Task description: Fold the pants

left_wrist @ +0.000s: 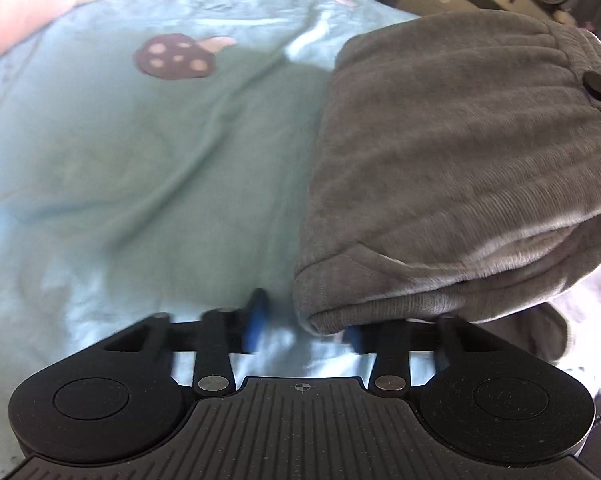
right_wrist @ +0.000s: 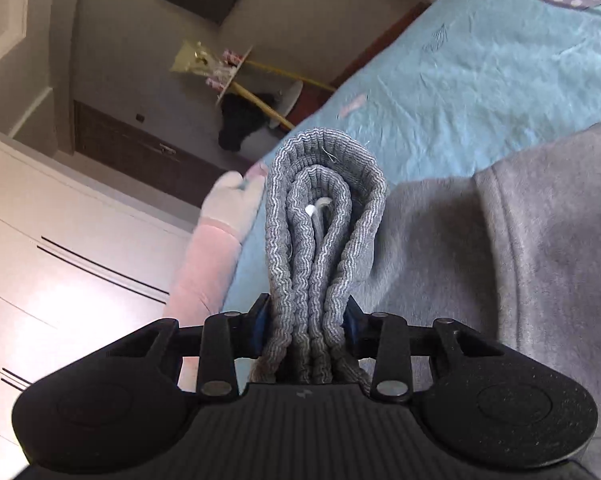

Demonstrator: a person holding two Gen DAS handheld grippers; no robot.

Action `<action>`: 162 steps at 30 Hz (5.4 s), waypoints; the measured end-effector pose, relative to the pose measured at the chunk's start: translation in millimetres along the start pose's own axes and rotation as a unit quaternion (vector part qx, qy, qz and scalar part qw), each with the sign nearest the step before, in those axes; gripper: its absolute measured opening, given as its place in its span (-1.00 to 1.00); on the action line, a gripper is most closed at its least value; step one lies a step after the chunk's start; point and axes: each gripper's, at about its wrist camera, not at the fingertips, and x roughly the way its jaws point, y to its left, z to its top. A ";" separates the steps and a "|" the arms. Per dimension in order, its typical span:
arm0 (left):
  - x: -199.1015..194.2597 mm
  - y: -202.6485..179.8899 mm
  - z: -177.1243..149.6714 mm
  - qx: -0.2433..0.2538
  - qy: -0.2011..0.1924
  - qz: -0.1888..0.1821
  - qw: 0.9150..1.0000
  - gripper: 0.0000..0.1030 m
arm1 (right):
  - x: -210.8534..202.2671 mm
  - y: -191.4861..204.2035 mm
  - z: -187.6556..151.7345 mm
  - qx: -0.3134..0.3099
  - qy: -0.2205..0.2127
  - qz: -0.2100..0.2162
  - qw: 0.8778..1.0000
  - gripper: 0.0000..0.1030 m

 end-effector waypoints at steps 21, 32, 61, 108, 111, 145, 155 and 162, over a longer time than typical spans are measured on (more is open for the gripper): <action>25.0 -78.2 -1.9 0.015 0.076 -0.025 0.997 0.69 | -90.9 -155.1 -21.6 0.127 -0.035 -0.113 0.985 0.38; 32.7 -92.9 -1.3 0.044 0.080 -0.010 0.996 0.71 | -72.2 -146.8 -23.6 0.111 -0.033 -0.106 0.988 -0.20; -11.3 -149.9 -30.1 0.169 -0.028 -0.039 0.984 0.45 | -170.7 -137.8 0.5 0.037 -0.166 -0.213 0.962 -0.33; 9.5 -163.3 -39.2 0.181 -0.004 -0.003 0.983 0.42 | -178.8 -100.0 7.0 -0.008 -0.166 -0.176 0.970 -0.24; 2.1 -156.3 -39.2 0.166 -0.019 -0.007 0.986 0.19 | -179.3 -101.9 2.9 -0.026 -0.165 -0.188 0.968 -0.24; 104.2 -206.5 86.2 0.221 -0.097 0.059 0.969 0.95 | -25.9 -116.8 38.7 -0.229 -0.094 -0.403 0.881 -0.91; 38.9 -183.7 37.3 0.154 -0.050 0.017 0.987 0.75 | -73.1 -74.4 -33.2 -0.217 -0.095 -0.323 0.916 -0.42; 22.8 -190.3 -13.8 0.183 -0.039 0.028 0.982 0.75 | -83.4 -71.2 -78.1 -0.236 -0.073 -0.344 0.906 -0.42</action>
